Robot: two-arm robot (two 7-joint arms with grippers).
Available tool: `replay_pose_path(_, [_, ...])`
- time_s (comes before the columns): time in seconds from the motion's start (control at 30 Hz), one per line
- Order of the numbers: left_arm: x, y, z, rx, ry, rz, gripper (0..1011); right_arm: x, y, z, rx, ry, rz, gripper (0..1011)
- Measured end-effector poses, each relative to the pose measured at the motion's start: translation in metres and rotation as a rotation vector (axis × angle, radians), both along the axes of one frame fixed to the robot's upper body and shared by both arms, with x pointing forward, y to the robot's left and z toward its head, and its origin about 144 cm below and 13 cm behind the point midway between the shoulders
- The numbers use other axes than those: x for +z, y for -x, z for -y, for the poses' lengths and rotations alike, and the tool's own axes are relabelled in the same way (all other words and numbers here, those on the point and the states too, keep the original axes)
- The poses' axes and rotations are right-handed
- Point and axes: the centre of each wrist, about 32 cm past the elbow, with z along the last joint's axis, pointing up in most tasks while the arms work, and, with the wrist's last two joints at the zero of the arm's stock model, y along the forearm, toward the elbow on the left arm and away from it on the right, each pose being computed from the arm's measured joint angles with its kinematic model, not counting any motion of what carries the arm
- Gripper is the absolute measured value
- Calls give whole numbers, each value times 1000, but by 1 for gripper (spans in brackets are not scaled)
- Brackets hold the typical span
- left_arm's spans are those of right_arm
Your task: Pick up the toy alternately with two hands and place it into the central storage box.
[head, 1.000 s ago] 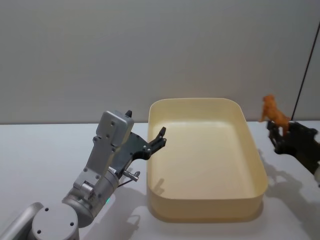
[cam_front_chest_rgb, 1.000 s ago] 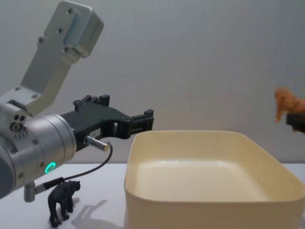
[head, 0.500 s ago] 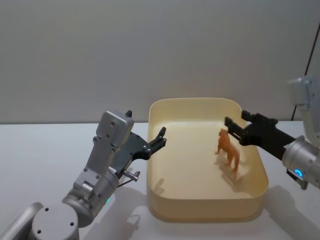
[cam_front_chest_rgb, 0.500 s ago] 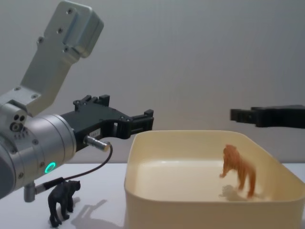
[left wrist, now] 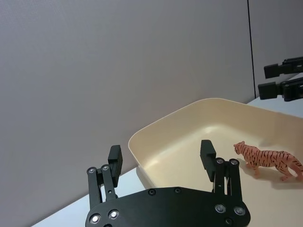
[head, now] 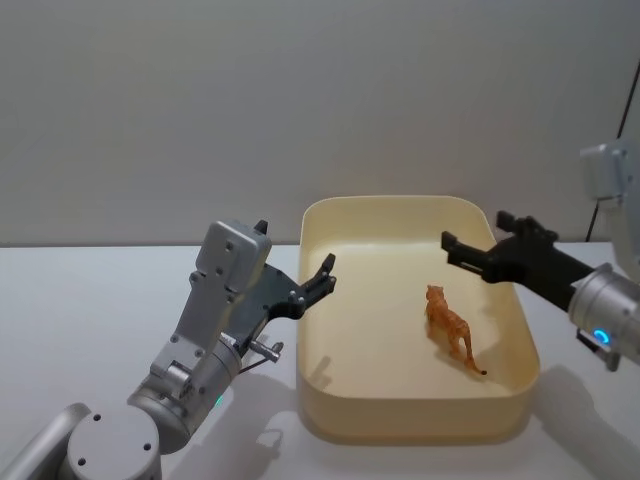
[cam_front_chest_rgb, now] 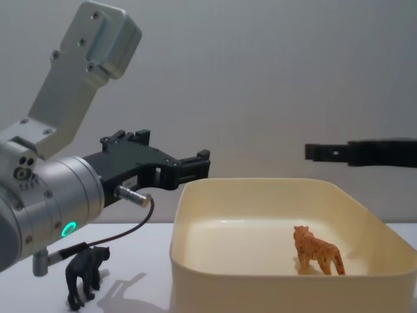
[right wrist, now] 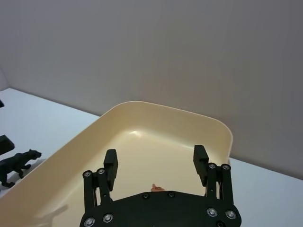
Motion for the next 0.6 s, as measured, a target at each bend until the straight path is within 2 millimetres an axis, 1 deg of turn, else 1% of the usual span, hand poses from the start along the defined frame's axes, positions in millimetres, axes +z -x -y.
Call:
replay_pose_path(0.03, [0, 0, 0, 0, 0, 0, 1002, 0, 1, 2, -6, -1, 3, 984])
replay_pose_path(0.1, [0, 0, 0, 0, 0, 0, 1002, 0, 2, 7, -25, -4, 10, 1001])
replay_pose_path(0.3, [0, 0, 0, 0, 0, 0, 1002, -1, 8, 22, -83, -11, 23, 1001])
replay_pose_path(0.4, [0, 0, 0, 0, 0, 0, 1002, -2, 15, 36, -133, -13, 29, 1001])
replay_pose_path(0.43, [0, 0, 0, 0, 0, 0, 1002, -2, 15, 36, -133, -13, 29, 1001])
replay_pose_path(0.6, [0, 0, 0, 0, 0, 0, 1001, -5, 26, 56, -210, -9, 29, 1001])
